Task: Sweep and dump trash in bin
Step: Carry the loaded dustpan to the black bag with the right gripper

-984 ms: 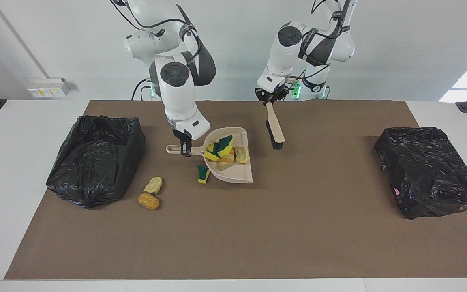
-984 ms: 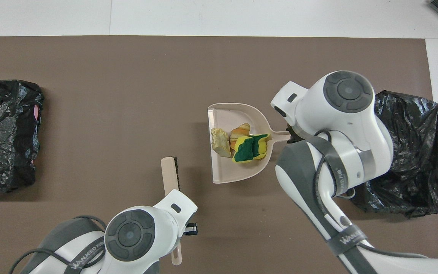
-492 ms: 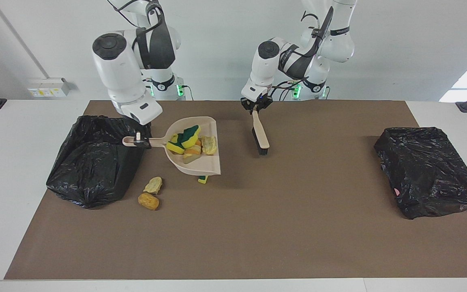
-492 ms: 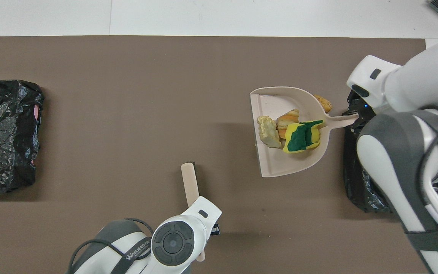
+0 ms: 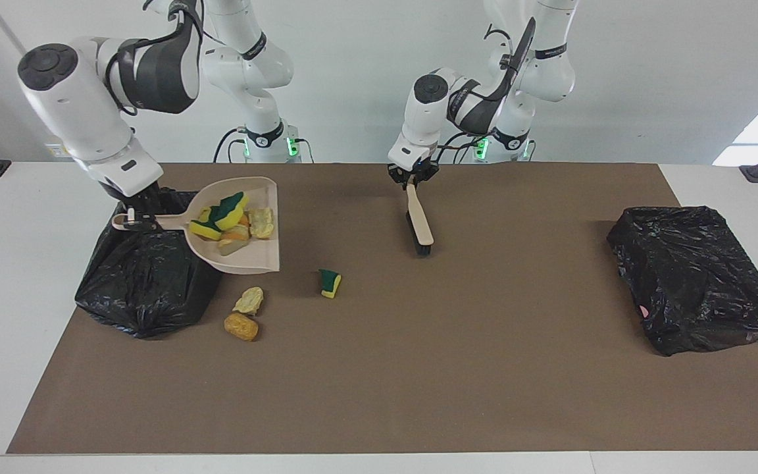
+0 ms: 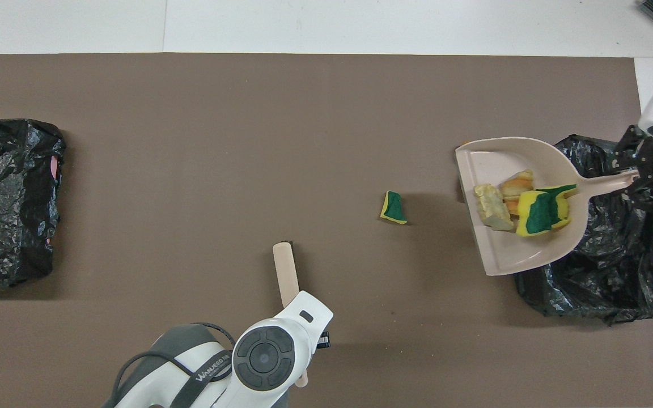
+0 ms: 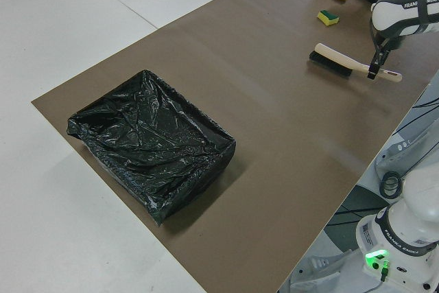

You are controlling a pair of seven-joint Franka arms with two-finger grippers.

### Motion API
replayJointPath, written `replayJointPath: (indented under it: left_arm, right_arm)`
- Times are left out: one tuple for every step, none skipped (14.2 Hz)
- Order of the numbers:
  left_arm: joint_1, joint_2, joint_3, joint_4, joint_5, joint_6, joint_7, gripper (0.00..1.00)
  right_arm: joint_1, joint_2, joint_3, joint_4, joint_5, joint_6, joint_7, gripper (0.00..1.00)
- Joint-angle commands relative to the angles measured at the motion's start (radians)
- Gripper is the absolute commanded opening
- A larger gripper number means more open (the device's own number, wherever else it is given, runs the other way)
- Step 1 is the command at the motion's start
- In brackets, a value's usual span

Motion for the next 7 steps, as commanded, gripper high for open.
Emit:
replayJointPath:
  left_arm:
    - [-0.023, 0.007, 0.013, 0.004, 0.018, 0.022, -0.004, 0.01]
    - [-0.023, 0.011, 0.013, 0.004, 0.018, 0.024, -0.006, 0.04]
    - [-0.023, 0.020, 0.013, 0.004, 0.016, 0.025, -0.006, 0.05]
    - [-0.023, 0.022, 0.013, 0.004, 0.016, 0.027, -0.006, 0.15]
    - [-0.023, 0.024, 0.013, 0.004, 0.016, 0.028, -0.006, 0.28]
    - [-0.023, 0.022, 0.013, 0.002, 0.016, 0.036, -0.004, 0.42]
    - [-0.023, 0.024, 0.013, 0.002, 0.016, 0.038, -0.004, 0.57]
  right_arm:
    - [-0.076, -0.013, 0.008, 0.009, -0.065, -0.024, -0.082, 0.00]
    - [-0.096, -0.016, 0.006, 0.008, -0.088, -0.007, -0.106, 0.00]
    - [-0.113, -0.018, 0.006, 0.006, -0.129, 0.010, -0.109, 0.00]
    - [-0.129, -0.022, 0.008, -0.001, -0.172, 0.024, -0.109, 0.00]
    - [-0.137, -0.028, 0.006, -0.008, -0.201, 0.030, -0.102, 0.00]
    - [-0.146, -0.033, 0.005, -0.020, -0.232, 0.041, -0.099, 0.00]
    - [-0.163, -0.053, 0.006, -0.052, -0.262, 0.073, -0.097, 0.00]
